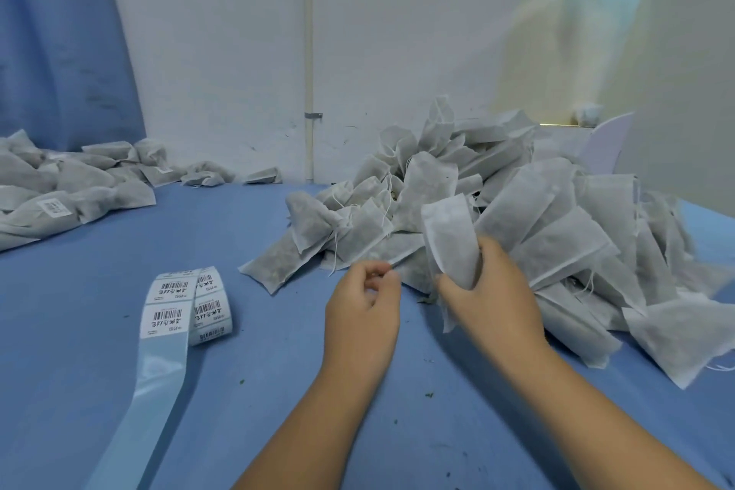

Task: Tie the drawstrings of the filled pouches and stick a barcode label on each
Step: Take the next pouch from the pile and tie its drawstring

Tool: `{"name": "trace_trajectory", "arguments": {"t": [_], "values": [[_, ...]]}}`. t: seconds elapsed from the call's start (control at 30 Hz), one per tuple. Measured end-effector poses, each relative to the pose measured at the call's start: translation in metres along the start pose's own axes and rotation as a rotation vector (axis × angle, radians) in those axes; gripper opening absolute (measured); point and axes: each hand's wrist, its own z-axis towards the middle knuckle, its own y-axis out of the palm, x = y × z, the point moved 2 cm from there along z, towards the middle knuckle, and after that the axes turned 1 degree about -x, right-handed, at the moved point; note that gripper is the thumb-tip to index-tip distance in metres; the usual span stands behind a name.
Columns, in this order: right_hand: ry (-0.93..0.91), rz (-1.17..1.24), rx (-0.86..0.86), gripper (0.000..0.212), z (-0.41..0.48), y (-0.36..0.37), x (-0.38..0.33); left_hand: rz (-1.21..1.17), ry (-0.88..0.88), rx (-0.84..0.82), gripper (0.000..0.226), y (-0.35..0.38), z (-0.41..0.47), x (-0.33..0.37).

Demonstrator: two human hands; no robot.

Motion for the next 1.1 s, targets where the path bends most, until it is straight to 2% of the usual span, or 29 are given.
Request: {"name": "trace_trajectory", "arguments": {"t": [0.03, 0.13, 0.2, 0.37, 0.53, 0.63, 0.83, 0.97, 1.1], "values": [[-0.035, -0.009, 0.012, 0.034, -0.008, -0.003, 0.0, -0.024, 0.023, -0.023, 0.006, 0.002, -0.002, 0.004], [-0.071, 0.039, -0.006, 0.045, -0.027, -0.006, -0.002, 0.012, 0.087, -0.144, 0.019, 0.009, -0.011, 0.012], [-0.055, 0.096, -0.04, 0.048, -0.033, -0.004, -0.005, 0.033, 0.099, -0.205, 0.016, 0.013, -0.018, 0.015], [-0.122, 0.092, -0.139, 0.061, -0.042, 0.001, -0.011, 0.039, 0.041, -0.172, 0.026, 0.009, -0.019, 0.016], [-0.292, 0.231, -0.22, 0.024, -0.048, 0.001, -0.022, -0.026, 0.011, -0.164, 0.009, 0.0, -0.016, 0.017], [-0.33, 0.299, -0.221, 0.018, -0.05, 0.0, -0.024, 0.017, 0.033, -0.121, 0.009, -0.004, -0.012, 0.014], [-0.275, 0.405, -0.07, 0.025, -0.04, -0.011, -0.016, -0.03, -0.061, -0.076, 0.015, -0.01, -0.006, 0.016], [-0.338, 0.318, 0.092, 0.036, -0.035, -0.025, -0.016, 0.021, -0.089, -0.123, 0.017, -0.011, -0.006, 0.017], [-0.397, 0.325, 0.09, 0.029, -0.035, -0.026, -0.02, 0.079, -0.074, -0.206, 0.014, -0.006, -0.011, 0.019]]}}
